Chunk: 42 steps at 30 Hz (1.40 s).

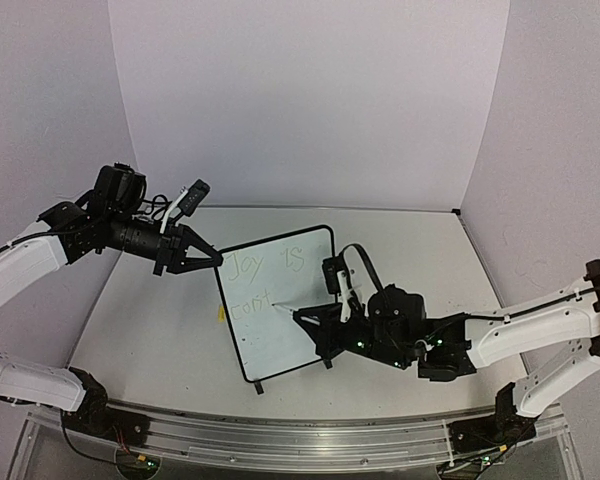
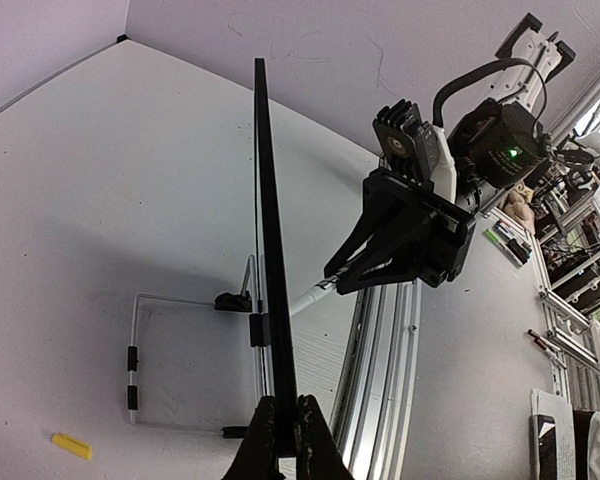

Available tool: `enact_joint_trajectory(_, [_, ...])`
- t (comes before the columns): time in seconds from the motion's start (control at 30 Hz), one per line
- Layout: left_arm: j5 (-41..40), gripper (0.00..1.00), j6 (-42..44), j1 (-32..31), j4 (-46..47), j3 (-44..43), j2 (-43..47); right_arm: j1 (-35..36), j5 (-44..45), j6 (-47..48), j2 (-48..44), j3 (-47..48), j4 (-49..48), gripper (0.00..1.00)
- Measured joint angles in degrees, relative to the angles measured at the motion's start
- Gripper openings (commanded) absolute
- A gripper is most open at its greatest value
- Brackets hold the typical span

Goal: Write a sentence on the whiteboard

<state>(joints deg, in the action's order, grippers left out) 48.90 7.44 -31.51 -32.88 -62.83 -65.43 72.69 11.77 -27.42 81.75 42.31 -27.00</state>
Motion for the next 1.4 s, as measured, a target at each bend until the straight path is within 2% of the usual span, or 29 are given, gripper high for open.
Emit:
enact_joint_trajectory(0.27, [0.02, 0.0, 0.02, 0.0, 0.0, 0.0, 0.0, -0.02, 1.04, 0.39, -3.12, -2.67, -2.5, 0.0])
enact_joint_trajectory(1.4, [0.02, 0.0, 0.02, 0.0, 0.0, 0.0, 0.0, -0.29, 1.25, 3.68, -1.07, -1.28, -3.81, 0.0])
